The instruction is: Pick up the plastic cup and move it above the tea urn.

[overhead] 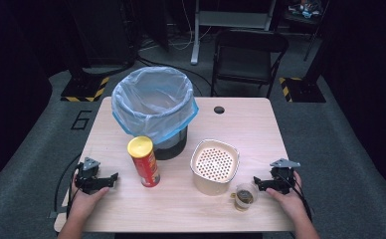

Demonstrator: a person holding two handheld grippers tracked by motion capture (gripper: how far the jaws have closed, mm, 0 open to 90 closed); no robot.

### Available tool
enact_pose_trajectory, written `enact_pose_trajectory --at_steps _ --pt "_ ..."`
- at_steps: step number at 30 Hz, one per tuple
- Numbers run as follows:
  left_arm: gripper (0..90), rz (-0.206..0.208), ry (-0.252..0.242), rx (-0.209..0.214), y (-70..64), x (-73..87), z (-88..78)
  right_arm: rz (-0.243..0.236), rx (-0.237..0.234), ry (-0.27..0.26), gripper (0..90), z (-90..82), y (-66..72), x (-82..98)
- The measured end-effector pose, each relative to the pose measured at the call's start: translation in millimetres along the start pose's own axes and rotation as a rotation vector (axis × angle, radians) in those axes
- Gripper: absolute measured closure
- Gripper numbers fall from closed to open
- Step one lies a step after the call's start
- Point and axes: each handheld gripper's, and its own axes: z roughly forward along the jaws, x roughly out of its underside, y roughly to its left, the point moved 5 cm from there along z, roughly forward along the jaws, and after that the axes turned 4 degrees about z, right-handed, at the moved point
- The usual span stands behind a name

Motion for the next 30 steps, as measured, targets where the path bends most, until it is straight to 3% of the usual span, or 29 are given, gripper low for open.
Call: enact_pose_trajectory --at_steps 17,19,22,26,30 --pt "11.6 0.001 -0.023 -0.008 -2.1 0.3 0.5 0.006 0.004 -0.003 1.6 -3.1 2.4 2.5" --pt "11.6 0.003 -0.021 -0.007 -1.9 0.3 0.4 0.002 -0.001 0.001 4.6 -3.6 2.9 2.0" --pt "11.6 0.009 -0.019 -0.009 -1.5 0.2 0.3 0.007 -0.001 -0.003 16.8 -7.7 3.5 0.8" --pt "11.5 0.011 -0.011 -0.006 -1.4 0.2 0.0 -0.003 0.016 0.007 20.3 -12.0 5.7 -1.0" --pt "11.6 0.012 -0.010 -0.006 -1.4 0.2 0.0 -0.006 -0.032 -0.009 29.3 -25.5 13.5 -11.0"
